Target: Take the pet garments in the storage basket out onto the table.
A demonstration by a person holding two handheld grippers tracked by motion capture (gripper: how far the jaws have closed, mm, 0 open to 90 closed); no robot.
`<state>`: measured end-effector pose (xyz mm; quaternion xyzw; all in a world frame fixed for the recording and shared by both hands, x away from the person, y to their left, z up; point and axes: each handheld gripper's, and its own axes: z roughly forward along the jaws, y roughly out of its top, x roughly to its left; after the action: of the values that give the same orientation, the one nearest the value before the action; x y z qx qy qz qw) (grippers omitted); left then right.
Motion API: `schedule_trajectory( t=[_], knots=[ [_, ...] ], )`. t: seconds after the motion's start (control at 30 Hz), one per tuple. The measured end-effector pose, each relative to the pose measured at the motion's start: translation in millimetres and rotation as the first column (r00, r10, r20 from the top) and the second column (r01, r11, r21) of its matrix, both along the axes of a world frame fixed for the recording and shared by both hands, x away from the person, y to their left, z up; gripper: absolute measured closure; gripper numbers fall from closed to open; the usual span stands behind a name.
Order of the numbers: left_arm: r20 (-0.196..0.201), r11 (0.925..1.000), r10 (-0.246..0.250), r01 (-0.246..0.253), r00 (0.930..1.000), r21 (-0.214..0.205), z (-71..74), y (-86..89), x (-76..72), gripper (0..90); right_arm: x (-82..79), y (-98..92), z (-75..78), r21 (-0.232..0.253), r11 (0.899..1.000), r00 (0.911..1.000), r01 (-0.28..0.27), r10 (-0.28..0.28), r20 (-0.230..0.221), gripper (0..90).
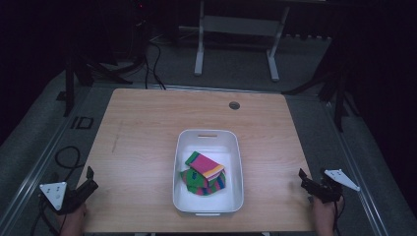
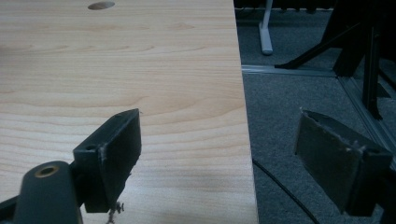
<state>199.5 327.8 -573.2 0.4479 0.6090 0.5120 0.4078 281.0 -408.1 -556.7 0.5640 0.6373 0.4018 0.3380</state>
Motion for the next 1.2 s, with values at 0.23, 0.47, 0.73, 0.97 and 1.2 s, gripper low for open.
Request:
schedule_trajectory(
  t=[0.23,0.47,0.73,0.97,1.2],
  knots=[
    [-0.019,0.9999,-0.003,0.003,0.9998,0.01,0.6,-0.1,1.2,1.8,5.7,-0.4,-0.8,-0.017,0.998,0.9933,-0.063,0.06,-0.099,14.1],
    [-0.012,0.9998,-0.01,0.01,0.9999,0.015,0.3,-0.8,0.7,1.9,5.7,-5.7,-1.7,0.032,0.988,0.9744,-0.154,0.157,-0.161,14.1],
    [-0.005,0.9999,-0.015,0.015,0.9999,0.007,0.1,0.2,-0.2,1.9,9.5,4.3,0.4,0.014,0.958,0.933,-0.287,0.283,-0.222,15.0],
    [-0.004,0.9999,-0.011,0.011,0.9999,0.003,0.0,0.2,0.1,1.8,11.8,19.4,3.6,-0.008,0.915,0.8875,-0.403,0.389,-0.247,14.9],
    [0.001,0.9999,-0.013,0.013,0.9999,-0.006,0.0,1.0,-0.3,1.9,14.7,31.7,14.2,0.011,0.887,0.857,-0.461,0.449,-0.253,14.9]
  ],
)
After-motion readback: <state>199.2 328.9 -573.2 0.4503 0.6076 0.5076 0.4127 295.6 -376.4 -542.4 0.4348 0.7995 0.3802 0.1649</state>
